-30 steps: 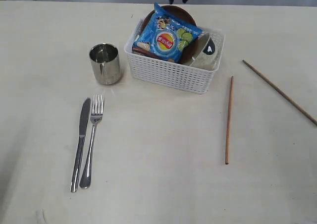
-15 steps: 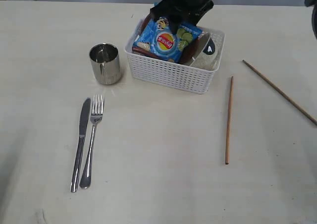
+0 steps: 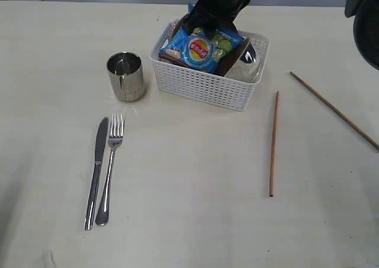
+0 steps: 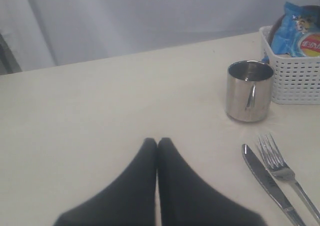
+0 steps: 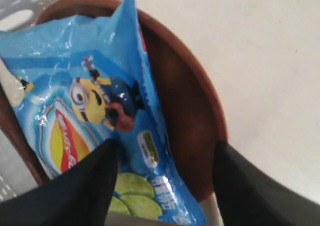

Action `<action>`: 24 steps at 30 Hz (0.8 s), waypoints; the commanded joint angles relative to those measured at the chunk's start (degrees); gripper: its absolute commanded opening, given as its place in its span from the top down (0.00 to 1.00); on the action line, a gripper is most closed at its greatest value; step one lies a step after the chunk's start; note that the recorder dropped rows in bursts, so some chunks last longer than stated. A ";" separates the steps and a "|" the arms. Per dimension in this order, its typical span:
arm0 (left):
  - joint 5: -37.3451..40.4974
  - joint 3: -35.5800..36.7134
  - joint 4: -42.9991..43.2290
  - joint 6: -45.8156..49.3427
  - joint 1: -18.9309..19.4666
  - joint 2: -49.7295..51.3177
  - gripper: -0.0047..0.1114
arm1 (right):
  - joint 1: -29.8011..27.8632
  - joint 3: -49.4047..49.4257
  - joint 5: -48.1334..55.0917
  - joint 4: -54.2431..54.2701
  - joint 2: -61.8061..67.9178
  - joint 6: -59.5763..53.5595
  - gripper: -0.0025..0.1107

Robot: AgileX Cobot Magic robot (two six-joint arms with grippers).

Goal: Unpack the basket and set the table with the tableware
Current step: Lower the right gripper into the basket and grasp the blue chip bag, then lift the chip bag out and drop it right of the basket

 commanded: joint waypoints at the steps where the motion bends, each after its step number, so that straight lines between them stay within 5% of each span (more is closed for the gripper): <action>1: -0.42 0.13 -0.49 -0.02 0.14 -0.19 0.96 | -0.06 -0.02 -2.58 3.51 -0.01 -2.61 0.50; 11: -0.42 0.13 -0.49 -0.02 0.14 -0.19 0.96 | -0.06 -0.02 -0.47 6.72 1.88 -3.32 0.52; 19: -0.42 0.13 -0.49 -0.02 0.14 -0.19 0.96 | -0.06 -0.02 1.16 6.80 2.52 -3.19 0.98; 24: -0.42 0.13 -0.49 -0.02 0.14 -0.19 0.96 | 0.51 -0.42 1.82 6.06 1.39 -3.19 0.98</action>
